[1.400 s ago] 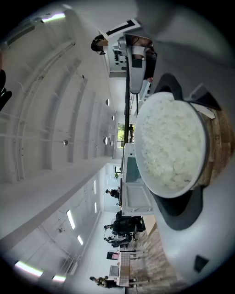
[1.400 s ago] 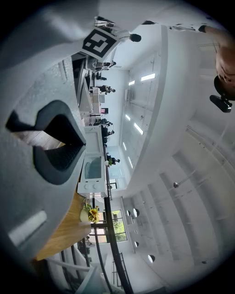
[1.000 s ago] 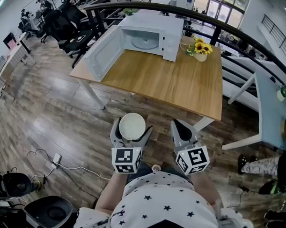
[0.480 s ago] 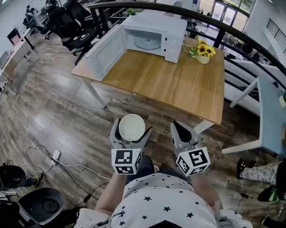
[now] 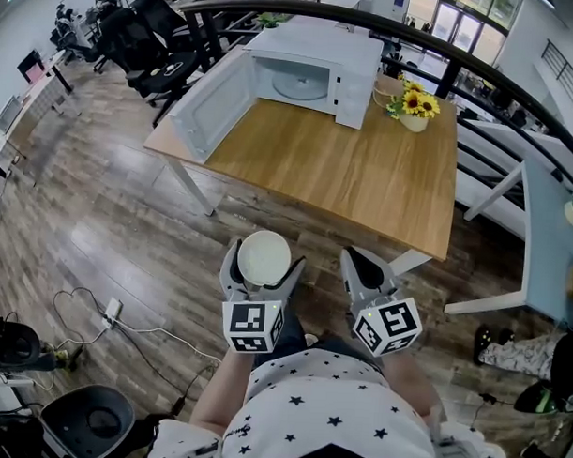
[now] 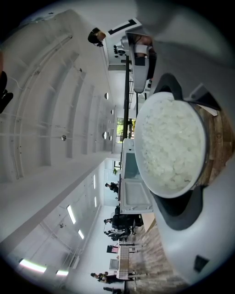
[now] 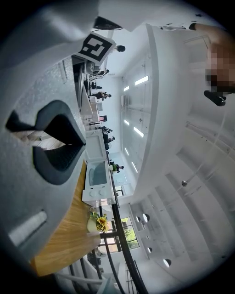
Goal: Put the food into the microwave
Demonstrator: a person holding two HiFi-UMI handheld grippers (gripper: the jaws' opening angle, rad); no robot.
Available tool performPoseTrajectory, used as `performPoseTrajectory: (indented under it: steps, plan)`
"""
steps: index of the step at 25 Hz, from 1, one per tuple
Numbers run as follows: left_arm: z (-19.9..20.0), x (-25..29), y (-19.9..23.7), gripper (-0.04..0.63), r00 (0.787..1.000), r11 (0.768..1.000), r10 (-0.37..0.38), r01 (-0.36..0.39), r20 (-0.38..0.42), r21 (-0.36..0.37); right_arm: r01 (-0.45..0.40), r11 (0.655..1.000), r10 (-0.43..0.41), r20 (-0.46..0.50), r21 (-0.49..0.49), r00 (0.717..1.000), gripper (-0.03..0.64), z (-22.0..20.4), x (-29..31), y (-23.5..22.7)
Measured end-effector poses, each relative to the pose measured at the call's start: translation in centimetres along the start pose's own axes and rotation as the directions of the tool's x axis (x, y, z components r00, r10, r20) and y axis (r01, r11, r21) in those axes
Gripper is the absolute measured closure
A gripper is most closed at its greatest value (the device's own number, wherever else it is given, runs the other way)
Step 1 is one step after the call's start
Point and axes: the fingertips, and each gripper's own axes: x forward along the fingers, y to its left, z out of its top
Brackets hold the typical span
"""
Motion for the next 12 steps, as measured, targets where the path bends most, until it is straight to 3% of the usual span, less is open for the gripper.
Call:
performPoseTrajectory:
  steps: [12]
  plan:
    - [1.5, 8.1, 4.8, 0.066, 1.0, 1.0, -0.018, 0.018, 0.003, 0.003, 0.007, 1.0, -0.007, -0.007, -0.028, 1.0, 0.612, 1.2, 8.7, -3.3]
